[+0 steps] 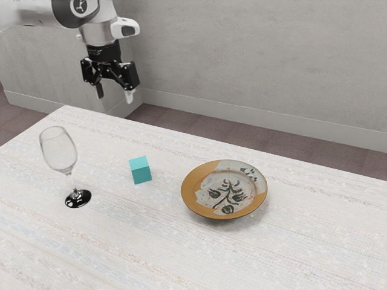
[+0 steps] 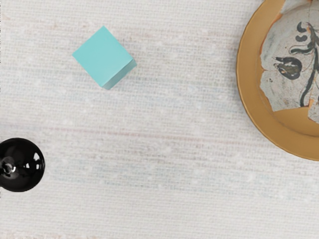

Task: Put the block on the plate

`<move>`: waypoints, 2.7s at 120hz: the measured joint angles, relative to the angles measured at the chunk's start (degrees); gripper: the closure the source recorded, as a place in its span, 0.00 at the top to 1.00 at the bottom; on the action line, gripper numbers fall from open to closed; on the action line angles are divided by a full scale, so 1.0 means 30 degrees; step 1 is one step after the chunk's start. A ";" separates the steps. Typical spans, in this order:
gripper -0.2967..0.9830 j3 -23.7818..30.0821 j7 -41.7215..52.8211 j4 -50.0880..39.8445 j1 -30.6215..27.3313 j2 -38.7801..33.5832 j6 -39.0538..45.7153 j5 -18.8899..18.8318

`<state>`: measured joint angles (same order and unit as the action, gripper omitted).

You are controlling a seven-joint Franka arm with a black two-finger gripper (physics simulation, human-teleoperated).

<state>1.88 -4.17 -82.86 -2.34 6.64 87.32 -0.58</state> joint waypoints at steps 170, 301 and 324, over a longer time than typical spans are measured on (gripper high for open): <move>0.77 -0.3298 -1.4481 0.2039 -0.0072 1.0355 0.7993 0.2173; 0.63 -0.3321 -1.4238 0.3280 -0.0479 1.3601 0.8746 0.2607; 0.57 -0.3317 -1.4254 0.3391 -0.0481 1.3529 0.8765 0.2651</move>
<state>-8.07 -46.93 -72.69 -3.78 47.23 113.62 7.37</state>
